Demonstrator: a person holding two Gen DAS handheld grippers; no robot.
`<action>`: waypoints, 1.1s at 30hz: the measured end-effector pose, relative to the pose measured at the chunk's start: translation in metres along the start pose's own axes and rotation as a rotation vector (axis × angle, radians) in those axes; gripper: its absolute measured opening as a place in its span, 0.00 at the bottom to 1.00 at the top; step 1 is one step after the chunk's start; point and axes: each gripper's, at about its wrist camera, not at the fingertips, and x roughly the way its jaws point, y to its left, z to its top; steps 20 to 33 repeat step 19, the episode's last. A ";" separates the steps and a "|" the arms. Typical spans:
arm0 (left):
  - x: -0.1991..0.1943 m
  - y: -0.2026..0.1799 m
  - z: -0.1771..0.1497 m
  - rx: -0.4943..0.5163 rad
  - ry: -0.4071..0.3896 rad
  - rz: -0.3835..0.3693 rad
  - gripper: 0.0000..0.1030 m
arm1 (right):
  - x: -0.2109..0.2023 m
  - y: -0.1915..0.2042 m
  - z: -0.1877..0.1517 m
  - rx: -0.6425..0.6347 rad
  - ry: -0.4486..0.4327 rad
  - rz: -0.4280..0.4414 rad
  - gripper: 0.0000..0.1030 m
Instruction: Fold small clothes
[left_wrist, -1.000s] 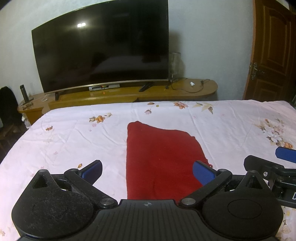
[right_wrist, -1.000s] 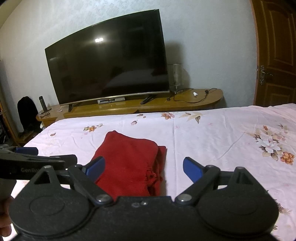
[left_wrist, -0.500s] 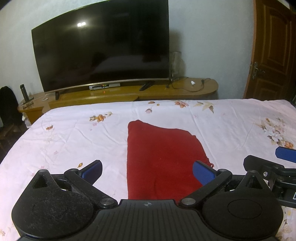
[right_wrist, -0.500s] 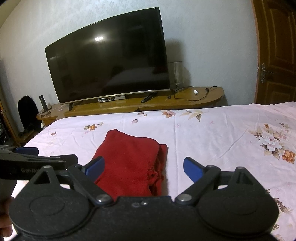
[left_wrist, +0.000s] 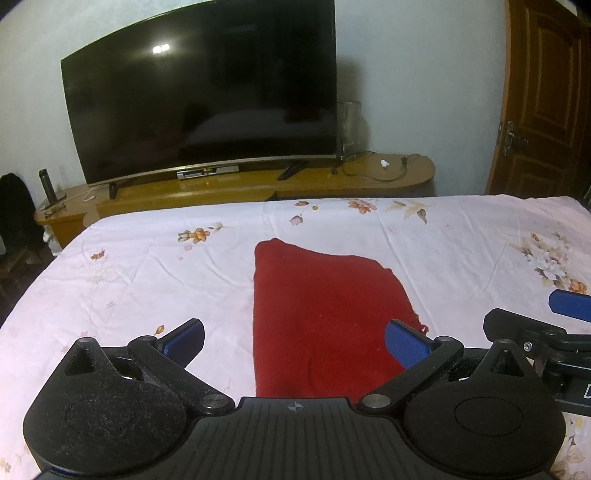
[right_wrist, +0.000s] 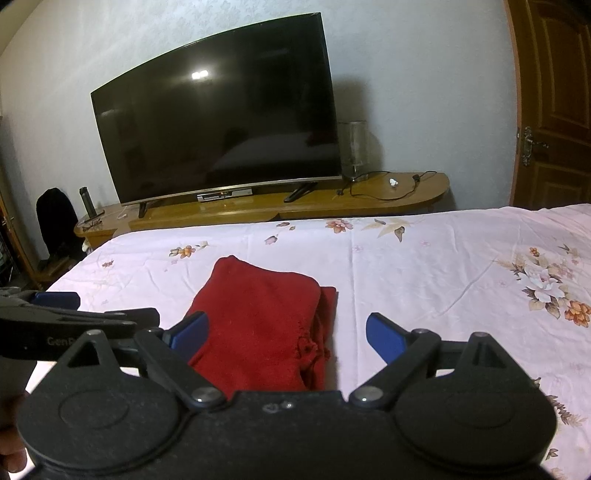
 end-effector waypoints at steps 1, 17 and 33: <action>0.001 0.000 0.000 -0.001 0.001 0.000 1.00 | 0.000 0.000 0.000 -0.001 0.000 0.000 0.89; 0.016 0.000 -0.002 -0.013 -0.013 -0.079 1.00 | 0.007 -0.003 -0.003 0.021 0.014 -0.002 0.89; 0.017 -0.003 -0.002 0.001 -0.027 -0.057 1.00 | 0.009 -0.004 -0.003 0.024 0.016 -0.008 0.89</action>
